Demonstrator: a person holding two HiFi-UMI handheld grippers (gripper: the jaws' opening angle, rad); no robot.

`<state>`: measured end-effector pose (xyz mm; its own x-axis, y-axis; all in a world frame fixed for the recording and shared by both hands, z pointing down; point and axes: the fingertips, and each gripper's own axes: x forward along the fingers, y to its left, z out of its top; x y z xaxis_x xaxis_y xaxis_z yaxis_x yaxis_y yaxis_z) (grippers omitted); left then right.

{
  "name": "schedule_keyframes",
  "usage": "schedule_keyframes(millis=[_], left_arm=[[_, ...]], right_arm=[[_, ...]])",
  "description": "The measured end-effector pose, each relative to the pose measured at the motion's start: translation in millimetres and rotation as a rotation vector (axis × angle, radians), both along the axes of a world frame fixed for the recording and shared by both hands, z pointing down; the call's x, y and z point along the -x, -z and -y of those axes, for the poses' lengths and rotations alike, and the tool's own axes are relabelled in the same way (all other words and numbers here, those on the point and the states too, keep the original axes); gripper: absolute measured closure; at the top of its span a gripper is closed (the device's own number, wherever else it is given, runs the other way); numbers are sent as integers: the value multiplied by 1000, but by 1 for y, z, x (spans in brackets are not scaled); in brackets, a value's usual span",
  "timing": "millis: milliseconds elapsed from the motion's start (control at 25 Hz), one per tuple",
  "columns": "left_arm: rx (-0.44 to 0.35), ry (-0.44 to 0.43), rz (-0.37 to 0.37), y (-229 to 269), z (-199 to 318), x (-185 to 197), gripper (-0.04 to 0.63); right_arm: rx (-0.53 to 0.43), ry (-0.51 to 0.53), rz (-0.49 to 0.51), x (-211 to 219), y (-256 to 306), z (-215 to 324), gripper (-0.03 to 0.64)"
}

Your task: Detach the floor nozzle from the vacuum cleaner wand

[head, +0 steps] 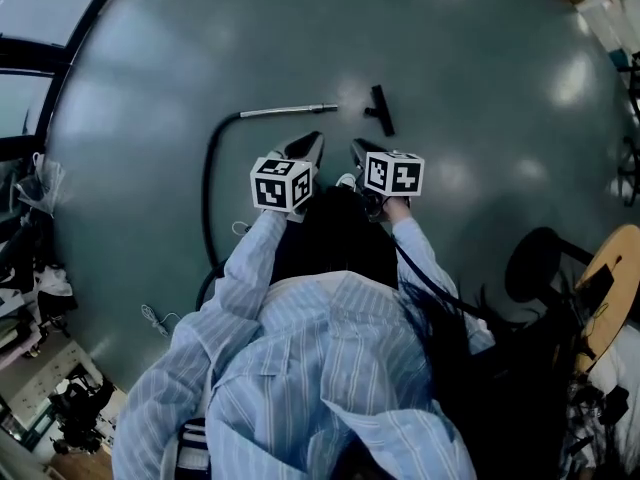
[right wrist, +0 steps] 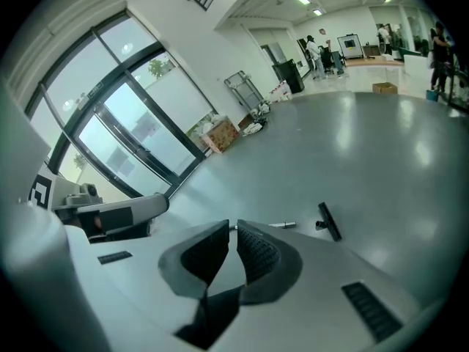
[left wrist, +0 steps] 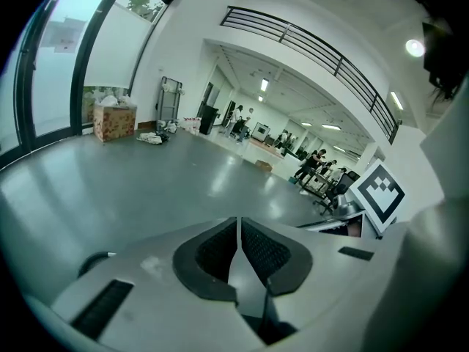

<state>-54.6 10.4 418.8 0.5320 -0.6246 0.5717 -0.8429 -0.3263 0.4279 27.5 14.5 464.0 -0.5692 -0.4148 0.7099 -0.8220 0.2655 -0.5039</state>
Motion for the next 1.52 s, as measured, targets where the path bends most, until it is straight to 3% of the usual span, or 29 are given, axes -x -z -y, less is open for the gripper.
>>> schedule_keyframes(millis=[240, 520, 760, 1000, 1320, 1520], left_arm=[[42, 48, -4, -12, -44, 31, 572], [19, 42, -23, 1, -115, 73, 572], [15, 51, -25, 5, -181, 143, 572], [37, 119, -61, -9, -232, 191, 572], [12, 199, -110, 14, -252, 137, 572], [-24, 241, -96, 30, -252, 99, 572]], right_arm=[[14, 40, 8, 30, -3, -25, 577], [2, 63, 14, 84, 5, -77, 577], [-27, 50, 6, 143, 22, -127, 577], [-29, 80, -31, 168, 19, -178, 577], [-56, 88, -37, 94, 42, -203, 577], [-92, 132, -15, 58, 55, -201, 577]])
